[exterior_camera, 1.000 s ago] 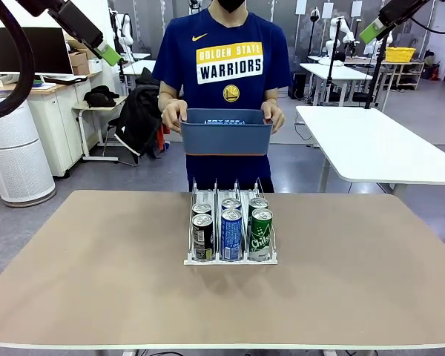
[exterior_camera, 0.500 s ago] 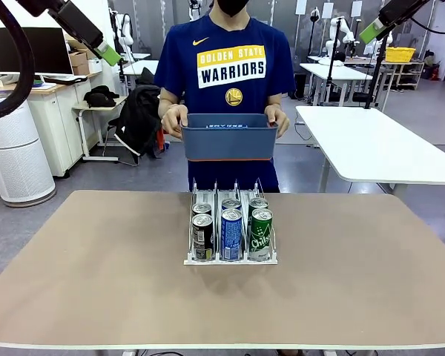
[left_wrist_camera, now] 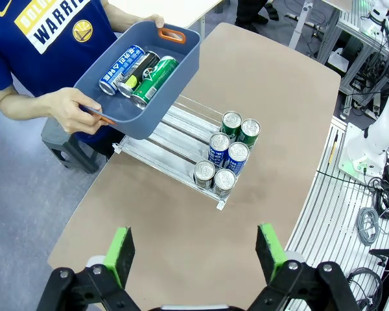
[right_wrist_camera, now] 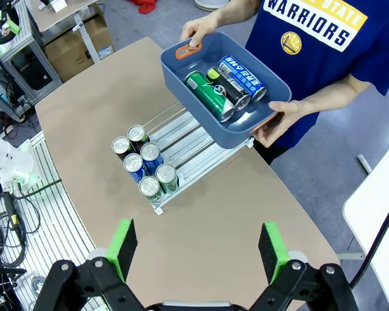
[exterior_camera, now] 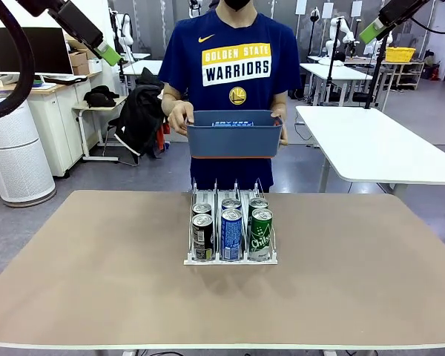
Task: Fill the beverage cans into the dispenser.
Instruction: Pick up the Ionic drink handed by the human.
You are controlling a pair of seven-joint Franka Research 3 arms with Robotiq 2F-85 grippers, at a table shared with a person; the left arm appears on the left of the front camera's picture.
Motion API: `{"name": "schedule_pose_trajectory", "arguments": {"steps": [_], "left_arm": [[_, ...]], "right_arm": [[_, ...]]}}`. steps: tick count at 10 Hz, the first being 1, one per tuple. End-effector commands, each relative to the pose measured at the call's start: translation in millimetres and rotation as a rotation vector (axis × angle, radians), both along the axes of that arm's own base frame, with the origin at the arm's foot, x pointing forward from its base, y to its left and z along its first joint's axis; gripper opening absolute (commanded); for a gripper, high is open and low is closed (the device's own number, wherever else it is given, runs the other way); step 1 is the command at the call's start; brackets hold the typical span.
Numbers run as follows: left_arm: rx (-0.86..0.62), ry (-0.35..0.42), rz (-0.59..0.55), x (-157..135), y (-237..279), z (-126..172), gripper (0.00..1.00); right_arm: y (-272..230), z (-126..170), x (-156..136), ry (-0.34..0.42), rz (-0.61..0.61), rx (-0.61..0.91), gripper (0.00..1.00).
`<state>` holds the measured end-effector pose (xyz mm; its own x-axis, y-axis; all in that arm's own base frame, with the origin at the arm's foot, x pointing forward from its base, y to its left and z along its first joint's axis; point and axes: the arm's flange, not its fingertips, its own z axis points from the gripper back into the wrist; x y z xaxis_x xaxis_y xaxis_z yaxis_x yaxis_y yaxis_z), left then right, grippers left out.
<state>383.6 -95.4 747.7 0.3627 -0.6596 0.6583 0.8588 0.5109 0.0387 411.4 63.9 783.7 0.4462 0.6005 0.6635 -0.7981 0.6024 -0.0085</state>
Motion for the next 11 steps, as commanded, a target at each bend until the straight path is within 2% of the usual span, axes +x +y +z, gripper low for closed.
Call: {"name": "schedule_pose_trajectory", "arguments": {"steps": [1,11], "left_arm": [[0.001,0.000,0.001,-0.5,-0.2,-0.8,1.00],[0.001,0.000,0.001,-0.5,-0.2,-0.8,1.00]], "right_arm": [[0.1,0.6,-2.0,-0.001,0.001,0.006,1.00],[0.1,0.6,-2.0,-0.001,0.001,0.006,1.00]]}}
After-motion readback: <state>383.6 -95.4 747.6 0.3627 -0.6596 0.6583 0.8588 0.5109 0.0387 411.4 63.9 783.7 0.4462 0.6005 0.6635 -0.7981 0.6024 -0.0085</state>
